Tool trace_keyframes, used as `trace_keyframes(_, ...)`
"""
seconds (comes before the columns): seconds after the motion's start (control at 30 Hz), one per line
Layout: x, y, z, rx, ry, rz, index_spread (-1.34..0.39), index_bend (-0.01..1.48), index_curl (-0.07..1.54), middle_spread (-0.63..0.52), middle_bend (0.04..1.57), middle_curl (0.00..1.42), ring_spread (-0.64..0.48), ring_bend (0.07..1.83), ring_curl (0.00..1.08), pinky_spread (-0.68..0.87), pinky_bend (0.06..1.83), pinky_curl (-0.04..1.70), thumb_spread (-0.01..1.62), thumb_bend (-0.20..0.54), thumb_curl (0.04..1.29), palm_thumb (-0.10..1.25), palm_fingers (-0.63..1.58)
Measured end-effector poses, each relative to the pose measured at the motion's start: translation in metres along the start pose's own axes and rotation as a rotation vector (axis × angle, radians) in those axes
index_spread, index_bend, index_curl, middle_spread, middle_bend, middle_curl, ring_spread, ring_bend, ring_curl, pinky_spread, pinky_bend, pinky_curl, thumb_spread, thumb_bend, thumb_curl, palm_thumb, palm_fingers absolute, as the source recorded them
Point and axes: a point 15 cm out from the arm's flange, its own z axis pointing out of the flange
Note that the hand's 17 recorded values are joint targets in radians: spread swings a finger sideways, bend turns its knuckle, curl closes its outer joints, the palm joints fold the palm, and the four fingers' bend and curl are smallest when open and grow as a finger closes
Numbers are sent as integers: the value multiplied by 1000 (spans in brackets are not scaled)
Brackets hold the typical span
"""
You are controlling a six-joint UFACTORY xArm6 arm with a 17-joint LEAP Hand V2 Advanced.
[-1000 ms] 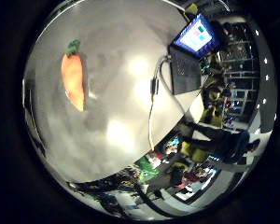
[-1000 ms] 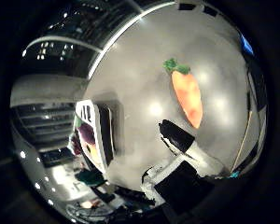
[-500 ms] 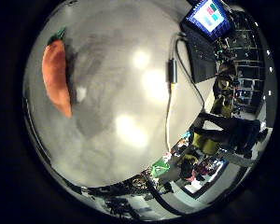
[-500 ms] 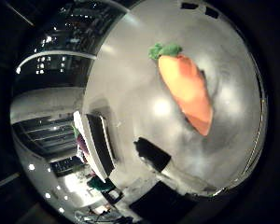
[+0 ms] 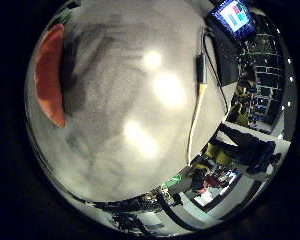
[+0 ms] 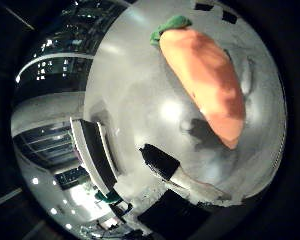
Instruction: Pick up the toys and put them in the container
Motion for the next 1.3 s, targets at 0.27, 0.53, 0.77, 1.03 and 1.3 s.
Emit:
trace_keyframes(0.27,-7,4,15,-21,13,-21,-124,166,275,48,512,421,-6,765,322,160,429,241,991,-18,326,592,557)
trace_keyframes(0.53,-6,6,24,-33,15,-32,-350,342,366,-171,746,522,-216,957,408,-337,849,343,954,-17,351,729,1298)
trace_keyframes(0.77,-3,2,10,-11,21,-65,-309,842,584,-159,1012,601,-203,1153,488,-363,1063,467,914,9,401,918,1422)
trace_keyframes(1.03,-2,-7,-67,79,18,-103,-236,1051,670,-116,1224,650,-174,1365,567,-246,1276,626,776,-14,565,1059,1249)
trace_keyframes(1.3,-36,29,-146,53,10,-196,-215,1104,683,-93,1289,641,-162,1422,584,-202,1281,744,694,-20,674,1049,1192)
